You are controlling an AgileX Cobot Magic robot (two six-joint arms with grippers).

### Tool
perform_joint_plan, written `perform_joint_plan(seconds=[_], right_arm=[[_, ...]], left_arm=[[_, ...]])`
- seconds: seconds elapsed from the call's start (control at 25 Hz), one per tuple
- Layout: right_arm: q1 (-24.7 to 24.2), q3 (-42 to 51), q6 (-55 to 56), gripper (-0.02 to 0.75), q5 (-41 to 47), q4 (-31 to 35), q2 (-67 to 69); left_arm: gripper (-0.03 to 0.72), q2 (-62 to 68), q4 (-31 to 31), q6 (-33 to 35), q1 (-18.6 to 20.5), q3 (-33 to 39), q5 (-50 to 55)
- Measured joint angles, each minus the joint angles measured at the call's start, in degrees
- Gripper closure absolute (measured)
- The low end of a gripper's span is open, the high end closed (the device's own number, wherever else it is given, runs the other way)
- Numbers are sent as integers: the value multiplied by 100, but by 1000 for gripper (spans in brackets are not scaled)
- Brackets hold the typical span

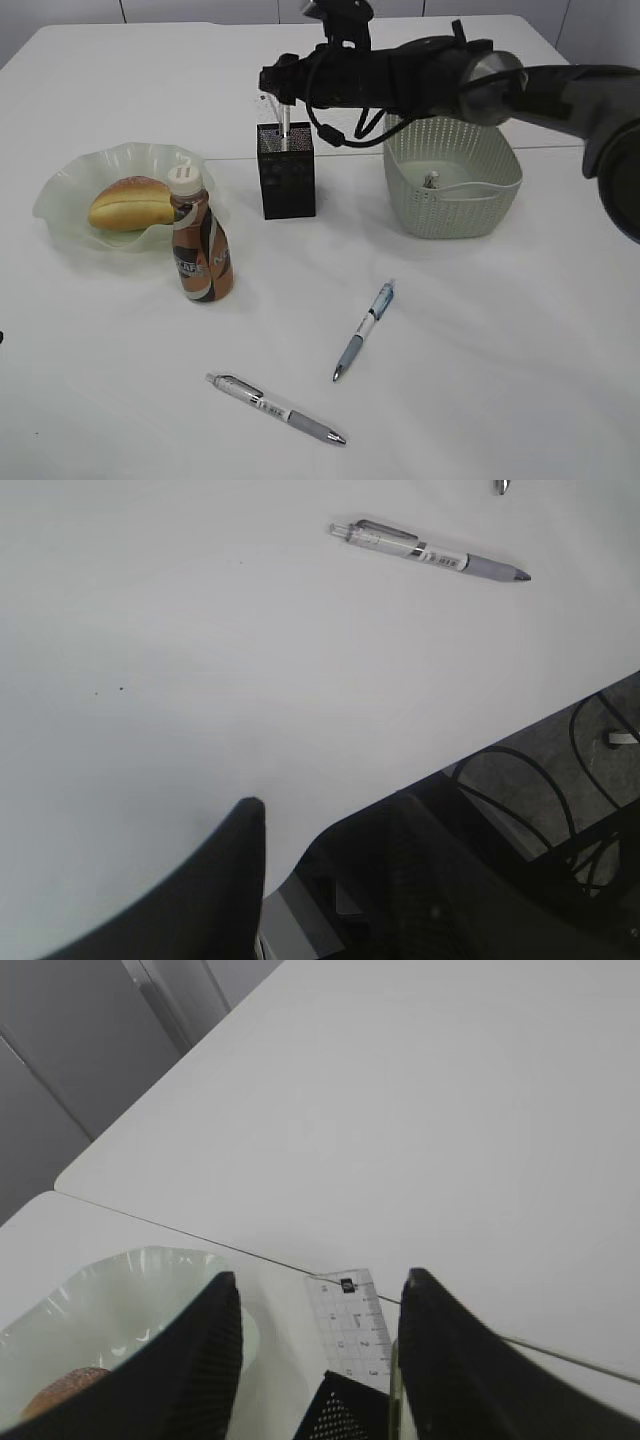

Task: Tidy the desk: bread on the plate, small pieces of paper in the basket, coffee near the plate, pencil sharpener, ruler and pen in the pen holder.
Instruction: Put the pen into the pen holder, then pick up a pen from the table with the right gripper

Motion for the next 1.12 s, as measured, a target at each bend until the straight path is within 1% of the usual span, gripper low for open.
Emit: perform_joint_plan(seconds=[0.04, 0.08, 0.16, 0.28, 0.36, 0.4, 0.48, 0.56, 0.72, 0.88, 1.0, 1.12], right_arm=[[0, 0, 319, 361, 50, -238, -75], [0, 0, 757, 360, 142, -621, -180], [-15, 0, 1774, 360, 435, -1613, -400], [-19, 0, 3533, 360, 1261, -3688, -776], [0, -3, 4604, 360, 1989, -4794, -991], [5, -3, 5013, 360, 2343, -5264, -1102], [37, -3, 5499, 360, 2890, -5843, -1303], [51, -3, 5749, 360, 3275, -6188, -1507], [78, -13, 6046, 360, 4016, -6545, -1761], [78, -13, 6519, 360, 4842, -7058, -1861], [124, 82, 6696, 363, 4972, -7224, -1944], [334, 458, 6786, 366, 4974, -7458, -2130]], left_arm=[[381, 0, 0, 0, 0, 0, 0], [381, 0, 0, 0, 0, 0, 0], [381, 0, 0, 0, 0, 0, 0], [381, 0, 0, 0, 0, 0, -20], [381, 0, 0, 0, 0, 0, -48], [381, 0, 0, 0, 0, 0, -61], [381, 0, 0, 0, 0, 0, -98], [381, 0, 0, 0, 0, 0, -163], [381, 0, 0, 0, 0, 0, -247], [381, 0, 0, 0, 0, 0, -339], [381, 0, 0, 0, 0, 0, -360], [381, 0, 0, 8, 0, 0, -374]])
